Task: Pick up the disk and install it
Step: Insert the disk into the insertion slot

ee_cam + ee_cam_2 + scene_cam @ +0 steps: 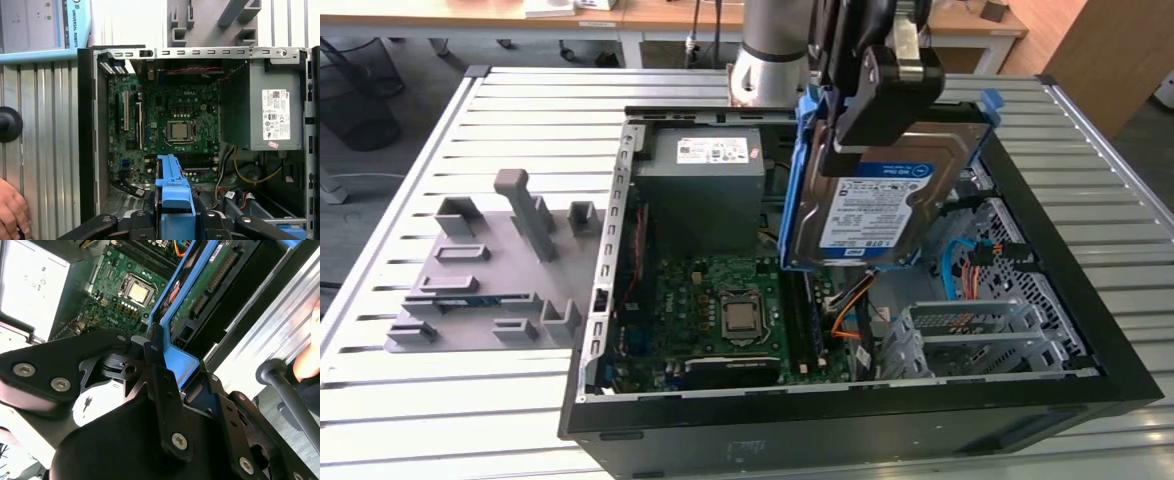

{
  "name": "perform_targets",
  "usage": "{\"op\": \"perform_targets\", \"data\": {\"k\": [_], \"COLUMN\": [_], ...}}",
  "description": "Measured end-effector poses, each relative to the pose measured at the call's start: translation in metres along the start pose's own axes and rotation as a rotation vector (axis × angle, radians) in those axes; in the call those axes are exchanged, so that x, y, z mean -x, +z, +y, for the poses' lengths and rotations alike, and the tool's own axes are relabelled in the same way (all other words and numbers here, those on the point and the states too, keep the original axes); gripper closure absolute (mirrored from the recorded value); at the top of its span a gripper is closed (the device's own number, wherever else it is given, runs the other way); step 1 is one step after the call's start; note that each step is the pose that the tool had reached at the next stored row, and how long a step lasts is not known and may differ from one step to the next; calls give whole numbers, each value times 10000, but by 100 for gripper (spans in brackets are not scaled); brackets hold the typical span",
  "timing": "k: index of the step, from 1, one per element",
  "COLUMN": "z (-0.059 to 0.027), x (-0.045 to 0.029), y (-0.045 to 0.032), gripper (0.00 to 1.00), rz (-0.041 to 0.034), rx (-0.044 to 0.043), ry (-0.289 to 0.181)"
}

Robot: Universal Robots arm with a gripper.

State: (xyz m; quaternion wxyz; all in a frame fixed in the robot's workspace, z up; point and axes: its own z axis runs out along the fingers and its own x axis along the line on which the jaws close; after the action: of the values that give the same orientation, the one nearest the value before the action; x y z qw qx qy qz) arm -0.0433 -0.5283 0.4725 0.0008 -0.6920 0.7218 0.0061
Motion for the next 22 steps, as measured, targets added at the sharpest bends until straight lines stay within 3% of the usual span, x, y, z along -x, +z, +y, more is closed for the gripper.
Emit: {"op": "perform_targets", "data": {"k": [8, 12, 19, 22], "z": [-6, -13, -188, -211], "x": [-135, -166, -163, -178], "y": [5, 6, 14, 20], "gripper": [64, 64, 64, 64], "rz": [2, 10, 26, 37], "rx": [0, -1, -2, -1], "ry": [0, 0, 1, 0]}}
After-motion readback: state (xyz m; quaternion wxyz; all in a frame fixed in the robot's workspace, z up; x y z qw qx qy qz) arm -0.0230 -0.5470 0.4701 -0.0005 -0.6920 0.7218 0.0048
